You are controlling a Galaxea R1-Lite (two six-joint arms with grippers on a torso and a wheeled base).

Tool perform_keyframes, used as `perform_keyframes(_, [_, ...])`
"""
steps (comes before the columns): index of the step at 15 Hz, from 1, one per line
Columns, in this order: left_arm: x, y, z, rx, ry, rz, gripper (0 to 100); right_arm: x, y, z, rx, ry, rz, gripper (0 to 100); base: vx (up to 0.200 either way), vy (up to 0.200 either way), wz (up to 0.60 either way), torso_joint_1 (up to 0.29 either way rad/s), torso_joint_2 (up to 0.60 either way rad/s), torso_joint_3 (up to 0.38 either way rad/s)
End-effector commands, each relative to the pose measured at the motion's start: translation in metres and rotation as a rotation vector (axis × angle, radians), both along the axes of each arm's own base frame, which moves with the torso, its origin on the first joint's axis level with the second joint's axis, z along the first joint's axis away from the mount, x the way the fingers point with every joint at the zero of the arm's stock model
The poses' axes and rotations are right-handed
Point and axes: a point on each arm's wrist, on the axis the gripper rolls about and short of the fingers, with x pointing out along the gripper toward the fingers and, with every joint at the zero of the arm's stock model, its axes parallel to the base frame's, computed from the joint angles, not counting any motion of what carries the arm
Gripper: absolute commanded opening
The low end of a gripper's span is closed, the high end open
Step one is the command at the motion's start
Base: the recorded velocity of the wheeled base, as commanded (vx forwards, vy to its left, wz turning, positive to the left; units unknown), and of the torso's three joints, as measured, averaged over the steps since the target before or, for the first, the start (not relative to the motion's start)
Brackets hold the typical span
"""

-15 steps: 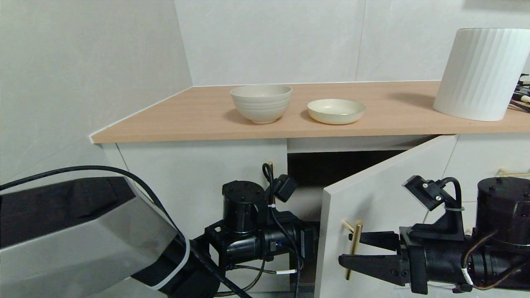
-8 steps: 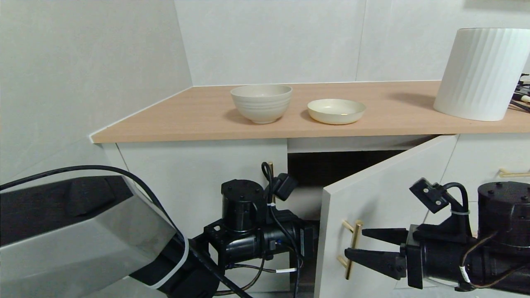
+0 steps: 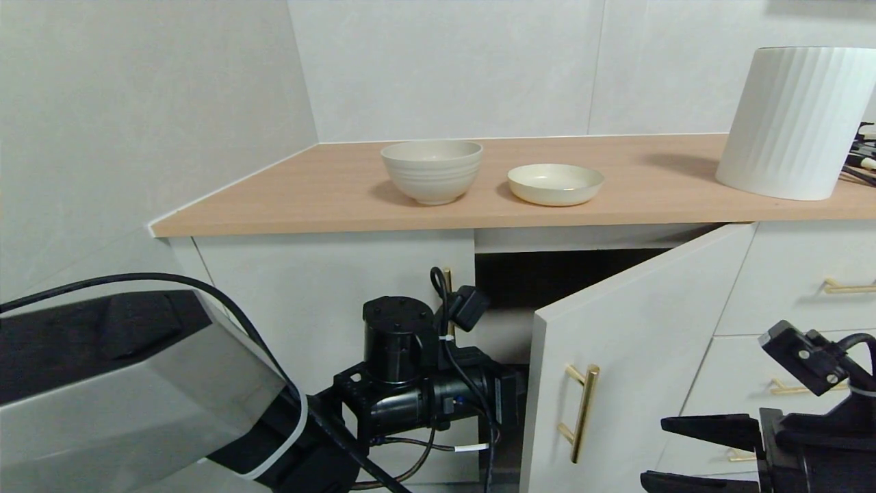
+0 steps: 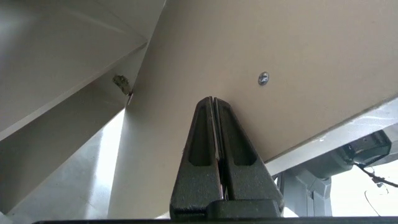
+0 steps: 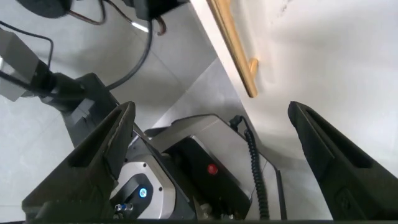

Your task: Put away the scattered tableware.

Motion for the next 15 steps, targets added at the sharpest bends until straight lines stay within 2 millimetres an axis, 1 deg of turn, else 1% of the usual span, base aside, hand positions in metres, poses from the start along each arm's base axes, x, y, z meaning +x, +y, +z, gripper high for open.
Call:
perform_keyframes(1, [0.000, 0.000, 0.003, -0.005, -0.004, -0.001, 0, -0.005, -0.003, 0.002, 0.011, -0.019, 0.001, 100, -0.200, 0.000, 0.00, 0.002, 0.01, 0.002])
perform_keyframes(3, [0.001, -0.002, 0.005, -0.011, -0.011, -0.001, 0, -0.007, -0.004, 0.002, 0.009, -0.021, 0.002, 100, -0.200, 0.000, 0.00, 0.012, 0.00, 0.002])
perform_keyframes(6, [-0.002, -0.009, 0.004, -0.012, -0.014, -0.021, 0, -0.010, -0.005, 0.003, 0.014, -0.031, 0.005, 100, -0.200, 0.000, 0.00, 0.001, 0.00, 0.005])
perform_keyframes(9, [0.008, -0.019, -0.001, -0.008, -0.008, -0.019, 0, -0.012, -0.006, 0.002, 0.014, -0.032, 0.006, 100, 0.000, 0.000, 0.00, 0.000, 0.00, 0.000])
perform_keyframes(10, [0.015, -0.025, -0.004, 0.006, -0.004, 0.014, 0, -0.013, -0.007, 0.002, 0.016, -0.036, 0.006, 100, 0.000, 0.000, 0.00, 0.000, 0.00, 0.000])
perform_keyframes(13, [0.021, -0.034, 0.000, 0.010, -0.006, 0.030, 0, -0.012, -0.006, 0.002, 0.015, -0.033, 0.007, 100, 0.000, 0.000, 0.00, 0.000, 0.00, 0.000])
perform_keyframes(15, [0.023, -0.037, 0.003, 0.010, -0.010, 0.039, 0, -0.013, -0.007, 0.002, 0.016, -0.034, 0.007, 100, -0.200, 0.000, 0.00, 0.002, 0.00, -0.002])
